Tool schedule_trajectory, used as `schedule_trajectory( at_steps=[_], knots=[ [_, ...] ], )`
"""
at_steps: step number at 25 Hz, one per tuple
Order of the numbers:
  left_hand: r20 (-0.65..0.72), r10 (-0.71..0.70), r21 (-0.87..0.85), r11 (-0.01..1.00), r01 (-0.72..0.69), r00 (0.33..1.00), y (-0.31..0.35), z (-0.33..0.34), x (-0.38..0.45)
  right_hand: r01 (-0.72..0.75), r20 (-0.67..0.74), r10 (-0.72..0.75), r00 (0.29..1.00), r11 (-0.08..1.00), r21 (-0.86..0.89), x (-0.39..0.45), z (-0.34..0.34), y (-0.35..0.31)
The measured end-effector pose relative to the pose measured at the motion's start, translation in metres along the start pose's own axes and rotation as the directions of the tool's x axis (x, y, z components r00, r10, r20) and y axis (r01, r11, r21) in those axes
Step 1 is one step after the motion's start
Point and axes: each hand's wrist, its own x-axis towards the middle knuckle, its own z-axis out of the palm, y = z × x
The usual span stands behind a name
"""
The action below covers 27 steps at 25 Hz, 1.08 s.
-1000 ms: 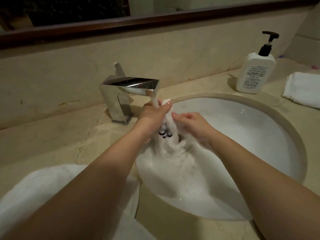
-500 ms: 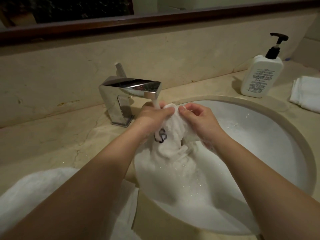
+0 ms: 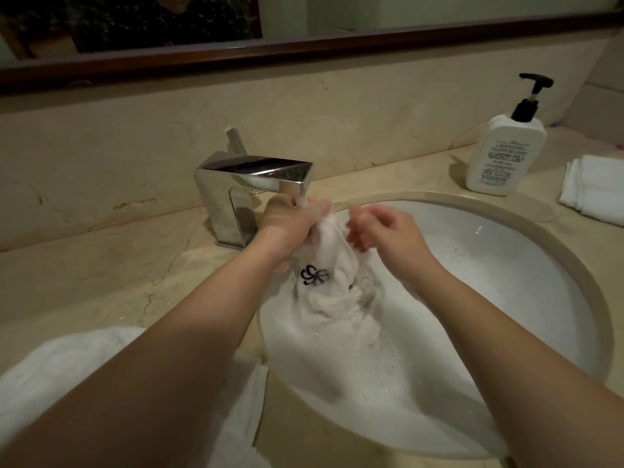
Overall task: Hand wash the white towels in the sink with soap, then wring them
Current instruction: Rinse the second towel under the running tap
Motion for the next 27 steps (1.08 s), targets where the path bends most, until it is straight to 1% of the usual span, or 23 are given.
schedule_trajectory(
  at_steps=[1,2,3,5,7,9,10,11,12,13,14,15,16,17,18,19,21,22,23,24,25,26,27],
  knots=[
    [-0.008,0.007,-0.028,1.000,-0.007,1.000,-0.001,0.000,0.001,-0.048,0.144,0.062,0.988,0.994,-0.098,-0.003,0.001,0.002],
    [-0.003,0.014,-0.027,1.000,-0.014,1.000,-0.001,-0.001,0.001,-0.072,0.248,0.112,0.962,0.984,-0.165,-0.006,0.003,0.005],
    [0.010,0.023,-0.005,1.000,-0.023,1.000,-0.001,-0.001,0.001,-0.060,0.289,0.110,0.951,0.982,-0.178,-0.007,0.005,0.007],
    [0.047,0.035,0.075,0.996,-0.039,0.998,0.002,-0.002,-0.005,-0.024,0.236,0.044,0.971,0.996,-0.085,-0.004,0.005,0.008],
    [0.074,0.005,0.269,0.963,-0.025,0.997,0.007,-0.006,-0.016,-0.006,0.152,0.007,0.988,1.000,-0.005,-0.001,0.002,0.004],
    [0.167,-0.007,0.407,0.911,-0.062,0.986,0.008,-0.010,-0.022,-0.058,0.078,0.053,0.995,0.997,0.058,0.002,-0.003,0.002],
    [0.232,0.008,0.423,0.899,-0.109,0.973,0.007,-0.012,-0.022,-0.096,0.061,0.090,0.994,0.991,0.093,0.002,-0.006,0.003],
    [0.272,0.037,0.417,0.896,-0.152,0.962,0.007,-0.013,-0.022,-0.127,0.061,0.120,0.991,0.984,0.126,0.002,-0.007,0.003],
    [0.263,0.065,0.374,0.913,-0.163,0.963,0.005,-0.013,-0.018,-0.150,0.067,0.143,0.988,0.982,0.117,0.002,-0.008,0.002],
    [0.225,0.069,0.294,0.946,-0.135,0.972,0.005,-0.012,-0.017,-0.161,0.069,0.158,0.985,0.986,0.045,0.002,-0.011,0.001],
    [0.186,0.065,0.197,0.975,-0.102,0.980,0.004,-0.011,-0.016,-0.166,0.073,0.172,0.982,0.983,-0.080,0.001,-0.014,-0.002],
    [0.161,0.061,0.142,0.986,-0.085,0.985,0.004,-0.010,-0.015,-0.167,0.079,0.187,0.979,0.964,-0.209,0.001,-0.017,-0.002],
    [0.163,0.072,0.125,0.988,-0.093,0.984,0.003,-0.008,-0.014,-0.164,0.080,0.195,0.977,0.941,-0.295,0.002,-0.020,-0.001],
    [0.169,0.081,0.124,0.987,-0.103,0.982,0.002,-0.007,-0.013,-0.158,0.070,0.189,0.979,0.934,-0.319,0.003,-0.021,0.000],
    [0.168,0.085,0.126,0.986,-0.107,0.982,0.003,-0.006,-0.012,-0.153,0.052,0.174,0.983,0.950,-0.272,0.005,-0.022,0.002],
    [0.165,0.094,0.168,0.978,-0.122,0.982,0.005,-0.007,-0.012,-0.145,0.034,0.152,0.988,0.977,-0.155,0.007,-0.022,0.002],
    [0.260,0.120,0.327,0.923,-0.204,0.958,0.007,-0.009,-0.016,-0.104,0.020,0.102,0.995,0.987,0.127,0.009,-0.019,-0.002],
    [0.325,0.117,0.363,0.901,-0.238,0.939,0.006,-0.009,-0.016,-0.076,0.051,0.065,0.997,0.968,0.239,0.008,-0.018,-0.007],
    [0.373,0.141,0.337,0.900,-0.275,0.917,0.006,-0.010,-0.015,-0.055,0.085,0.030,0.996,0.947,0.317,0.007,-0.018,-0.009],
    [0.391,0.168,0.252,0.926,-0.281,0.905,0.005,-0.011,-0.016,-0.051,0.107,0.014,0.994,0.935,0.351,0.006,-0.018,-0.009],
    [0.365,0.177,0.101,0.968,-0.228,0.914,0.005,-0.010,-0.018,-0.065,0.107,0.030,0.994,0.941,0.333,0.006,-0.019,-0.007],
    [0.311,0.135,-0.052,0.991,-0.125,0.941,0.005,-0.008,-0.018,-0.083,0.088,0.063,0.994,0.966,0.246,0.007,-0.021,-0.005],
    [0.257,0.071,-0.177,0.984,-0.026,0.964,0.003,-0.005,-0.016,-0.113,0.068,0.106,0.992,0.989,0.099,0.006,-0.023,-0.004]
  ],
)
